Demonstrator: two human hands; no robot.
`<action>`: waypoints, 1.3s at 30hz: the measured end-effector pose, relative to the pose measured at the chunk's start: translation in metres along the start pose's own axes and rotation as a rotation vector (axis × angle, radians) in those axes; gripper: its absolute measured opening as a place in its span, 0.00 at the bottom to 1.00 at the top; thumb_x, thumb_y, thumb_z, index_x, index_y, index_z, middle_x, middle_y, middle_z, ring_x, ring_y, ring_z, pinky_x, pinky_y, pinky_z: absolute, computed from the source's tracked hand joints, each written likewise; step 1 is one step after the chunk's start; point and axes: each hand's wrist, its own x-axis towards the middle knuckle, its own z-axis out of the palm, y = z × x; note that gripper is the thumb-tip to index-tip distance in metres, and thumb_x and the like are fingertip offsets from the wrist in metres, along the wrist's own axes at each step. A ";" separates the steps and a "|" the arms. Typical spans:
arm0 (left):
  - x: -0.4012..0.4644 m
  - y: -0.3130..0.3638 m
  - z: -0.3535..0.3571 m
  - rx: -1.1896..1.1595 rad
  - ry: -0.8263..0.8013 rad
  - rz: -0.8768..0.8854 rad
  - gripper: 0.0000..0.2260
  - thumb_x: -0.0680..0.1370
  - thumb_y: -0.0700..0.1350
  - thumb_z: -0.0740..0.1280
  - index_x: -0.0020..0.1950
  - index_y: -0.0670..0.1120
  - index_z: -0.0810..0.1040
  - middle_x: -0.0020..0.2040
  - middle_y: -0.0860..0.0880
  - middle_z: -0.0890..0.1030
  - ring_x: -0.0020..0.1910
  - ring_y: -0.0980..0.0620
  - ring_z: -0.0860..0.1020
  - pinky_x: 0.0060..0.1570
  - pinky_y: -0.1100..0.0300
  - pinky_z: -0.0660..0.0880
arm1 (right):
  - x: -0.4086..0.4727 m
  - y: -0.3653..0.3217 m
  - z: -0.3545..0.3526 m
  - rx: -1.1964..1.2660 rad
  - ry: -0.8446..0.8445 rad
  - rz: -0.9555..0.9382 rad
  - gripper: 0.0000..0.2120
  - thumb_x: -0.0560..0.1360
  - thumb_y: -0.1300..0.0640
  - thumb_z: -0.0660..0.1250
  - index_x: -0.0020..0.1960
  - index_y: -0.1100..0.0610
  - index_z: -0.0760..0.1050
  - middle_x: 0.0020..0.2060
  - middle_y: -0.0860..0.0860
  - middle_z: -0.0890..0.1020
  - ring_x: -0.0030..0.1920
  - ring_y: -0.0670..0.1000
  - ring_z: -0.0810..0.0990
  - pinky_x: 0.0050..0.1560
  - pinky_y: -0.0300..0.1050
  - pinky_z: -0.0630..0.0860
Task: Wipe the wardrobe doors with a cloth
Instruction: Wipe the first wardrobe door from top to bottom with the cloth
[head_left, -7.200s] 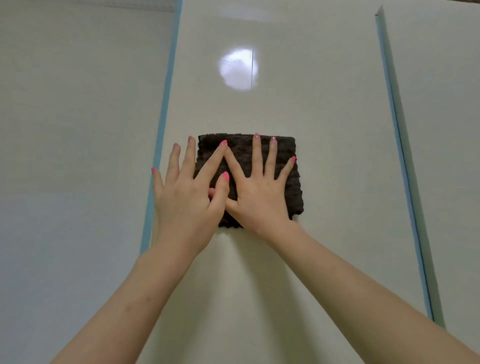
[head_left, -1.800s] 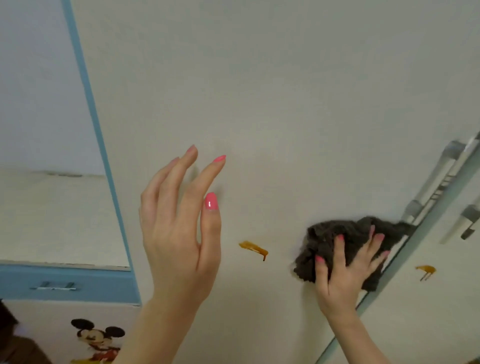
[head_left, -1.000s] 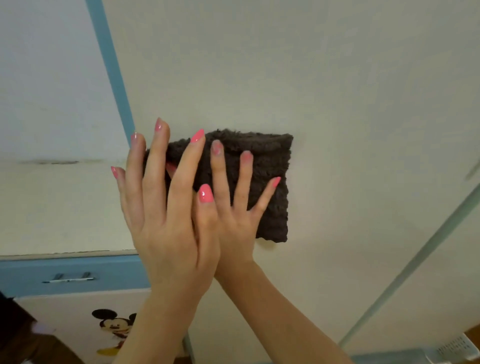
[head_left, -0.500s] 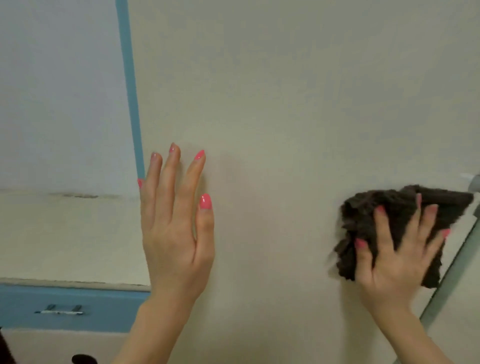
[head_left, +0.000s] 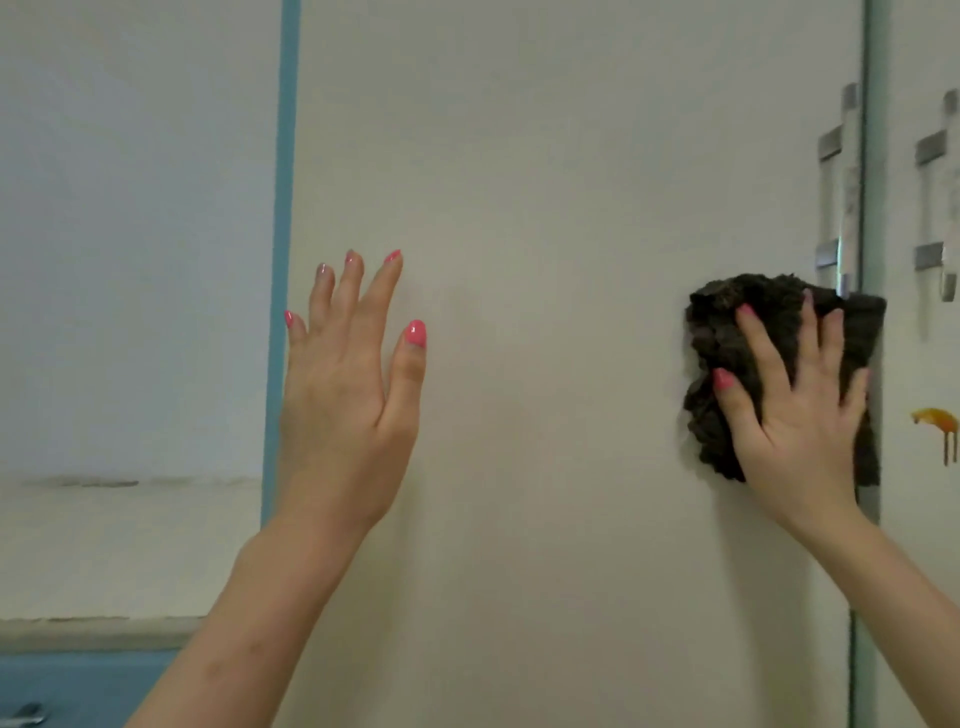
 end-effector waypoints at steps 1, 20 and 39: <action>-0.004 -0.002 0.001 0.002 0.012 -0.001 0.24 0.78 0.57 0.48 0.75 0.56 0.57 0.77 0.55 0.55 0.76 0.60 0.47 0.73 0.61 0.42 | -0.002 0.002 0.000 -0.001 -0.015 0.003 0.26 0.76 0.37 0.45 0.74 0.34 0.45 0.78 0.49 0.45 0.76 0.48 0.39 0.72 0.63 0.39; -0.067 -0.026 -0.048 -0.035 0.095 -0.043 0.24 0.77 0.58 0.48 0.74 0.60 0.57 0.76 0.58 0.57 0.75 0.62 0.49 0.72 0.62 0.43 | -0.069 -0.172 0.060 -0.098 0.047 -0.125 0.31 0.77 0.37 0.47 0.75 0.50 0.58 0.74 0.65 0.57 0.74 0.68 0.52 0.66 0.74 0.45; -0.114 -0.014 -0.039 -0.141 0.263 -0.090 0.19 0.75 0.53 0.54 0.64 0.60 0.73 0.69 0.56 0.71 0.70 0.57 0.65 0.70 0.53 0.62 | -0.165 -0.265 0.079 0.134 0.024 -0.375 0.26 0.82 0.46 0.39 0.78 0.53 0.41 0.73 0.57 0.64 0.74 0.61 0.59 0.65 0.71 0.63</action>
